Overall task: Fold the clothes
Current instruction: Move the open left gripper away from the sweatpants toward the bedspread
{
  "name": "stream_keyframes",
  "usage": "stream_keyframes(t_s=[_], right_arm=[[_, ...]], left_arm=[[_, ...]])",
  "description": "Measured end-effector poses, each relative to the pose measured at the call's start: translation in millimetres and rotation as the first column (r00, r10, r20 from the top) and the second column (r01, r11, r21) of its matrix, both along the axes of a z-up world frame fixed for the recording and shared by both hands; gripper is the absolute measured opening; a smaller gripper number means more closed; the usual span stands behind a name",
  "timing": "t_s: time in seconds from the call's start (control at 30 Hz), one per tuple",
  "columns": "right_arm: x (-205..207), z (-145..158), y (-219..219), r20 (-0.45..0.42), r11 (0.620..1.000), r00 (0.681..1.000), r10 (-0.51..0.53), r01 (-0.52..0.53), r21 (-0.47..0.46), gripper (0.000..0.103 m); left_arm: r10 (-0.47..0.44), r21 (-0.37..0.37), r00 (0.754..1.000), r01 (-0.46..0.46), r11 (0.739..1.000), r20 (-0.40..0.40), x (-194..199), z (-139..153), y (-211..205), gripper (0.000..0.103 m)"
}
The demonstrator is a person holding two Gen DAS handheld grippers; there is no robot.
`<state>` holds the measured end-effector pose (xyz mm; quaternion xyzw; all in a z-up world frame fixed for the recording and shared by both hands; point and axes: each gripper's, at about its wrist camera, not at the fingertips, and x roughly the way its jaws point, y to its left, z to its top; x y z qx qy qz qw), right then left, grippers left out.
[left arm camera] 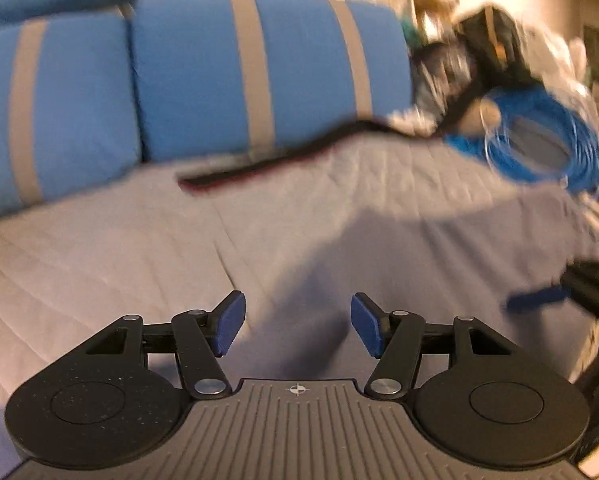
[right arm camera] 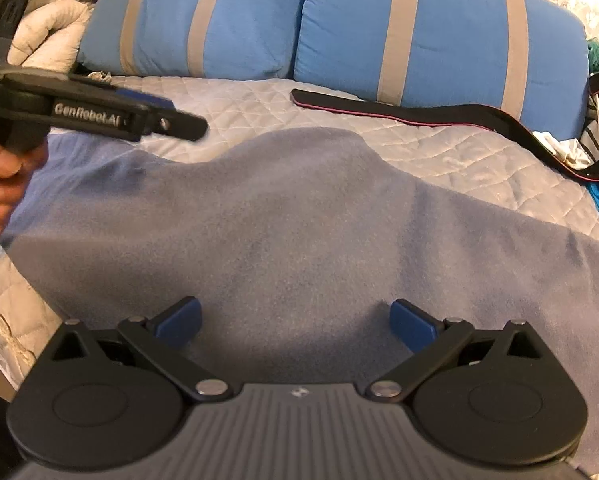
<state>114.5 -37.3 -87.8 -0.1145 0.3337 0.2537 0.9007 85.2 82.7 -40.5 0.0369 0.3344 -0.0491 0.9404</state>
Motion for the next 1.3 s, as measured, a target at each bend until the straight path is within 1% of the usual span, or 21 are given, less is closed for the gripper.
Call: stream_keyframes(t_s=[0.07,0.1,0.13,0.17,0.23,0.27,0.3,0.37,0.4,0.5,0.57,0.67,0.73,0.8,0.87,0.93,1.03,1.1,1.17,1.23,1.3], right_arm=[[-0.2,-1.1,-0.1,0.009,1.0,1.0,0.002,-0.002,0.003,0.103],[-0.6,-1.5,-0.4,0.012,1.0,1.0,0.004,-0.004,0.004,0.103],[-1.0,-1.8,-0.7,0.015,1.0,1.0,0.006,-0.006,0.005,0.103],[-1.1,-1.8,-1.0,0.016,1.0,1.0,0.007,-0.007,0.005,0.103],[-1.4,-1.4,-1.6,0.013,1.0,1.0,0.006,-0.006,0.007,0.103],[-1.7,-1.4,-1.6,0.014,1.0,1.0,0.006,-0.006,0.007,0.103],[-2.2,-1.5,-1.6,0.017,1.0,1.0,0.006,-0.006,0.006,0.103],[-3.1,-1.7,-1.8,0.021,1.0,1.0,0.009,-0.009,0.006,0.103],[-3.5,-1.8,-2.0,0.022,1.0,1.0,0.011,-0.011,0.005,0.103],[-3.7,-2.1,-3.4,0.023,1.0,1.0,0.021,-0.021,0.006,0.103],[-3.6,-2.5,-4.6,0.023,1.0,0.999,0.027,-0.027,0.009,0.103],[-3.1,-2.9,-5.2,0.02,1.0,0.999,0.027,-0.027,0.012,0.103],[-3.0,-2.6,-4.7,0.018,1.0,1.0,0.025,-0.025,0.01,0.103],[-3.3,-2.2,-3.9,0.015,1.0,1.0,0.02,-0.02,0.007,0.103],[-4.0,-2.1,-2.9,0.016,1.0,1.0,0.018,-0.018,0.003,0.103],[-4.7,-2.0,-2.0,0.018,1.0,1.0,0.017,-0.017,-0.001,0.103],[-6.5,-2.4,-0.6,0.029,1.0,1.0,0.013,-0.013,-0.005,0.103],[-9.1,-3.2,0.7,0.046,1.0,0.999,0.011,-0.01,-0.012,0.103],[-12.0,-3.1,2.2,0.064,1.0,0.998,0.006,-0.004,-0.02,0.103],[-14.2,-3.2,2.8,0.085,0.999,0.996,0.015,-0.013,-0.03,0.103],[-16.4,-3.9,2.0,0.105,0.999,0.994,0.034,-0.03,-0.036,0.103]], left_arm=[[0.005,0.047,0.998,-0.002,0.999,-0.065,6.4,-13.1,-3.0,0.06],[0.006,0.064,0.998,-0.002,0.998,-0.069,6.7,-16.1,-2.5,0.063],[0.011,0.072,0.998,-0.006,0.997,-0.065,7.2,-17.0,-0.8,0.07],[0.018,0.072,0.998,-0.013,0.997,-0.067,8.2,-17.0,1.7,0.072],[0.025,0.064,0.996,-0.019,0.998,-0.088,11.9,-14.3,7.2,0.072],[0.019,0.084,0.995,-0.011,0.996,-0.093,12.9,-12.8,7.6,0.076],[0.012,0.123,0.996,-0.001,0.992,-0.093,12.9,-12.5,6.1,0.079],[-0.013,0.235,0.996,0.033,0.972,-0.086,10.6,-13.5,1.7,0.093],[-0.017,0.254,0.996,0.039,0.966,-0.089,9.6,-12.7,3.5,0.095],[0.02,0.173,0.992,0.002,0.985,-0.124,9.9,-6.2,21.2,0.094],[0.039,0.152,0.992,-0.021,0.988,-0.121,8.1,-1.2,26.0,0.094],[0.065,0.162,0.994,-0.051,0.986,-0.088,2.6,8.9,24.3,0.094],[0.085,0.204,0.994,-0.07,0.976,-0.065,-2.2,16.0,20.5,0.094],[0.128,0.25,0.991,-0.116,0.961,-0.034,-6.4,21.7,19.7,0.093],[0.193,0.257,0.981,-0.185,0.948,-0.005,-10.4,27.4,28.1,0.093],[0.256,0.206,0.966,-0.257,0.944,0.033,-16.0,35.5,47.4,0.093],[0.359,0.055,0.927,-0.366,0.929,0.107,-32.6,55.0,93.7,0.093],[0.446,-0.052,0.882,-0.444,0.895,0.151,-53.2,72.3,126.6,0.093],[0.53,-0.147,0.828,-0.51,0.847,0.183,-82.7,91.2,158.8,0.093],[0.591,-0.207,0.78,-0.556,0.805,0.205,-115.5,106.7,185.9,0.093],[0.634,-0.234,0.744,-0.591,0.772,0.209,-149.1,115.4,209.1,0.093]])
